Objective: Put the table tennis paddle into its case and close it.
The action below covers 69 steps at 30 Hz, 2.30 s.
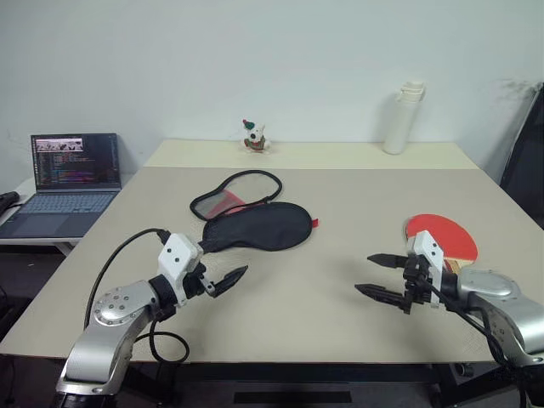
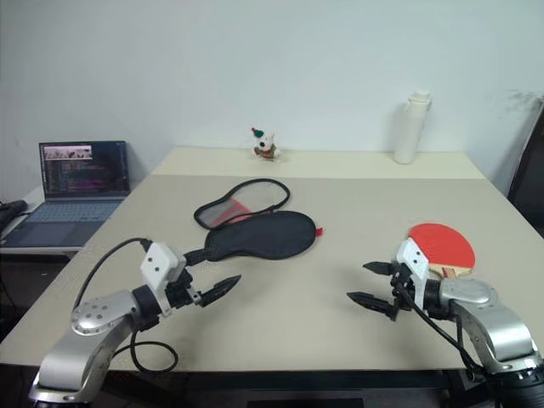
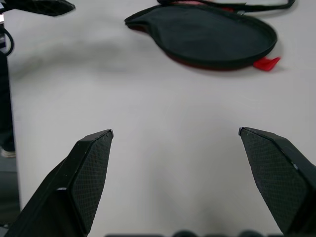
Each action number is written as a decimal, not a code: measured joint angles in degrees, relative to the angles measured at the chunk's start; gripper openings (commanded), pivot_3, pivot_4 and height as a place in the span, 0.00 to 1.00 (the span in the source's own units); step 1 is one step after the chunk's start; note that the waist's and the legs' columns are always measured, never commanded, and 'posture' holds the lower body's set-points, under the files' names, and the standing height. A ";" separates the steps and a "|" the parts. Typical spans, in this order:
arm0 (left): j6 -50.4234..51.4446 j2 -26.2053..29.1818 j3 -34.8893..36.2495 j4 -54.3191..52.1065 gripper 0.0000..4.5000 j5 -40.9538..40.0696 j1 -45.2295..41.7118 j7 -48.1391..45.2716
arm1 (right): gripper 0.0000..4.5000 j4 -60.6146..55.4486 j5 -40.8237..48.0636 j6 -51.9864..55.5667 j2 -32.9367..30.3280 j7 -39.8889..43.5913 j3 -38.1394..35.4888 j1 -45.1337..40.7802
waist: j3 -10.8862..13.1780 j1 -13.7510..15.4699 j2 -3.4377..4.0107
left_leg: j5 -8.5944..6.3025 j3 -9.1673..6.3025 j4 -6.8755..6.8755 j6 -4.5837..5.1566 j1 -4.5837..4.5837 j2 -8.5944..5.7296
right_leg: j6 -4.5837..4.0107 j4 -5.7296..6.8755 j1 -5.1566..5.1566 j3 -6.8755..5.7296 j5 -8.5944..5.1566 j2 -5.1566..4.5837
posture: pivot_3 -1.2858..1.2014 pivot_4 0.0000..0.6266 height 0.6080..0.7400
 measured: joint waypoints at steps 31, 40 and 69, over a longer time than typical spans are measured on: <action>-30.98 1.17 -11.35 69.49 0.99 18.03 -35.93 -15.32 | 1.00 -10.85 2.45 4.85 2.52 -9.31 -1.07 0.94 | 0.06 0.09 -0.12 | 0.00 0.03 0.04 0.01 -0.10 -0.11 | 0.05 0.01 -0.05 -0.13 0.02 -0.01 | 0.52 0.24 1.00; -35.00 -1.43 -12.09 80.11 0.63 21.35 -41.89 -14.28 | 1.00 -10.88 2.47 4.62 3.09 -10.33 -1.08 1.05 | 0.03 0.22 -0.16 | 0.03 0.04 0.15 0.04 0.03 -0.11 | 0.07 0.16 0.09 -0.20 0.03 0.00 | 0.52 0.24 1.00; 26.36 -20.25 -12.10 14.31 0.01 2.12 -21.20 -1.71 | 1.00 -12.61 3.91 5.36 0.22 -10.39 -4.20 4.70 | 0.04 -0.17 -0.17 | 0.04 -0.11 0.11 0.06 0.09 -0.19 | 0.19 0.13 0.16 -0.09 -0.03 0.02 | 0.52 0.24 1.00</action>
